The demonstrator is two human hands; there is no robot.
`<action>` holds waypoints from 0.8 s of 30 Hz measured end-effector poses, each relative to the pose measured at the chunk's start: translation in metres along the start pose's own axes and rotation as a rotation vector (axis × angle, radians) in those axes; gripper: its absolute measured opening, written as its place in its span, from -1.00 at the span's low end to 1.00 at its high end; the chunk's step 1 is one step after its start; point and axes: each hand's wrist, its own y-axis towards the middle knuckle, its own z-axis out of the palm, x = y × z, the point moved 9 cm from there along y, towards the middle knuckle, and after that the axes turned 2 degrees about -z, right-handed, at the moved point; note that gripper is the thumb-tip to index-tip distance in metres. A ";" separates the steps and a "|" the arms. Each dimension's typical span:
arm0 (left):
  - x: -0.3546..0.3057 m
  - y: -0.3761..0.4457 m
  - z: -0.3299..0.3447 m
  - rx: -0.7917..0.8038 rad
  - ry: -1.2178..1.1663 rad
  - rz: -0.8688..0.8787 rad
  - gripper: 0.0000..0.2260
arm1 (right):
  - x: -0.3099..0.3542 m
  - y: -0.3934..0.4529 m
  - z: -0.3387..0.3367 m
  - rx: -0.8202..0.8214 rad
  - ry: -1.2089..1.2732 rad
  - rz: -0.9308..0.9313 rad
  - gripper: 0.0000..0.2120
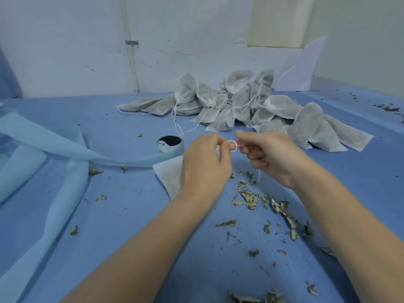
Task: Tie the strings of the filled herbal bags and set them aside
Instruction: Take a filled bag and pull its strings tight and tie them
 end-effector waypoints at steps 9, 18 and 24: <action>0.019 -0.001 0.004 0.018 -0.051 -0.221 -0.84 | -0.001 -0.001 -0.002 -0.053 -0.163 -0.040 -0.89; 0.027 -0.005 0.017 0.142 -0.308 -0.423 -0.81 | -0.012 -0.004 0.023 0.116 0.309 0.142 -0.87; 0.030 -0.005 0.019 0.102 -0.415 -0.405 -0.81 | -0.023 -0.007 0.033 0.121 0.575 0.284 -0.92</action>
